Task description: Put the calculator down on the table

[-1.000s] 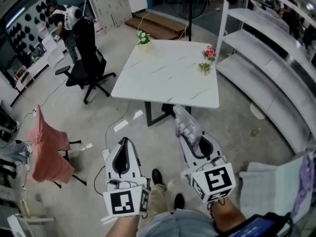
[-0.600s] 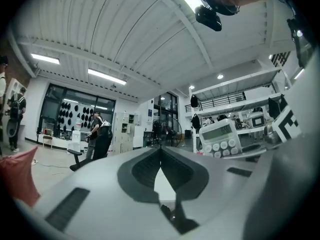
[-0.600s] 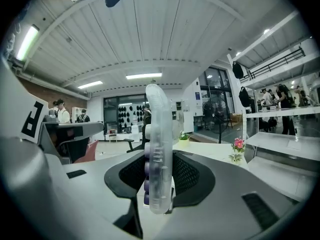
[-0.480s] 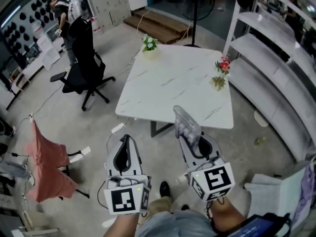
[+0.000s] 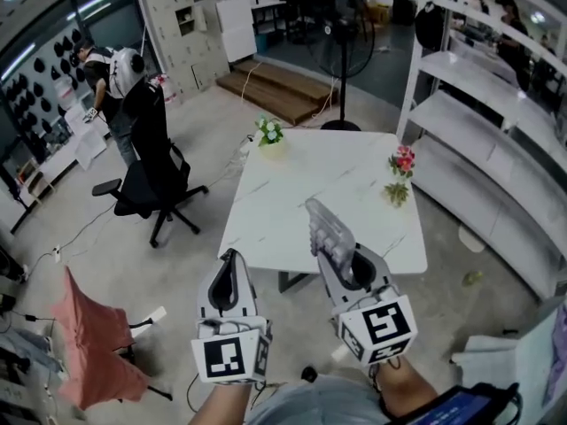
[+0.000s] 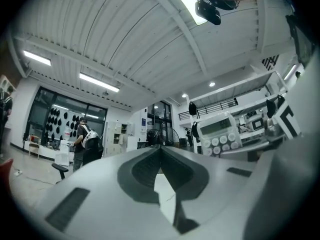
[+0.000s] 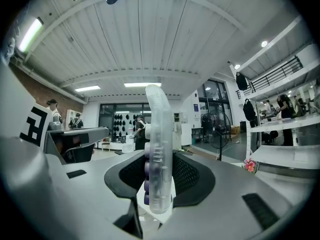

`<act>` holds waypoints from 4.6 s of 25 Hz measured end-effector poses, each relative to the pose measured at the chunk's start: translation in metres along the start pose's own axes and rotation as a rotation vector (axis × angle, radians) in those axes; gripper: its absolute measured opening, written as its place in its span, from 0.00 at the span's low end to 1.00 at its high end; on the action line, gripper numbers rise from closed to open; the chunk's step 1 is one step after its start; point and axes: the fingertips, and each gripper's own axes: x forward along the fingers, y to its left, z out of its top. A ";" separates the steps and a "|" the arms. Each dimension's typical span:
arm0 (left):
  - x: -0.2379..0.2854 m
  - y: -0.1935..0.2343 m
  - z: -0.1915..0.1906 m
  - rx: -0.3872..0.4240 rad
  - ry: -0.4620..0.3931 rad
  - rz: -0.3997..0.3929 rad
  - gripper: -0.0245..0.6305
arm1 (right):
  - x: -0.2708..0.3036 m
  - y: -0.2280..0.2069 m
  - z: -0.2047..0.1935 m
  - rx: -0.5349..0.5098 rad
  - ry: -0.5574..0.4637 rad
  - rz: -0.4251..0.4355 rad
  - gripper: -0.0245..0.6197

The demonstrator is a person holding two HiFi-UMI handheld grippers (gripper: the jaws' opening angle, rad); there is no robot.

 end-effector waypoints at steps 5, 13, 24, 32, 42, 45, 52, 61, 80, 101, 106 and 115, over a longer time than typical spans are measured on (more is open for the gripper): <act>0.021 0.003 -0.025 -0.008 0.051 -0.030 0.05 | 0.017 -0.010 -0.007 0.010 0.014 -0.019 0.26; 0.064 0.002 -0.077 -0.005 0.161 -0.042 0.05 | 0.057 -0.041 -0.027 0.038 0.046 -0.040 0.26; 0.183 0.008 -0.102 0.034 0.177 -0.041 0.05 | 0.155 -0.114 -0.055 0.094 0.109 -0.025 0.26; 0.260 0.020 -0.083 0.067 0.157 0.010 0.05 | 0.225 -0.146 -0.031 0.107 0.090 0.039 0.26; 0.296 0.051 -0.058 0.115 0.106 0.103 0.05 | 0.282 -0.151 0.005 0.080 0.012 0.107 0.26; 0.302 0.062 -0.062 0.108 0.102 0.111 0.05 | 0.294 -0.150 -0.001 0.080 0.036 0.104 0.26; 0.320 0.089 -0.090 0.070 0.132 0.096 0.05 | 0.324 -0.141 -0.030 0.053 0.119 0.092 0.26; 0.334 0.109 -0.130 0.030 0.193 0.041 0.05 | 0.353 -0.131 -0.080 0.075 0.246 0.064 0.26; 0.344 0.147 -0.221 -0.026 0.377 0.002 0.05 | 0.383 -0.109 -0.210 0.203 0.524 0.027 0.26; 0.362 0.164 -0.253 -0.033 0.460 0.029 0.05 | 0.395 -0.110 -0.256 0.341 0.641 0.010 0.27; 0.358 0.162 -0.257 -0.052 0.464 0.015 0.05 | 0.392 -0.111 -0.263 0.364 0.668 0.002 0.27; 0.367 0.164 -0.256 -0.049 0.437 0.015 0.05 | 0.392 -0.111 -0.267 0.368 0.668 0.005 0.28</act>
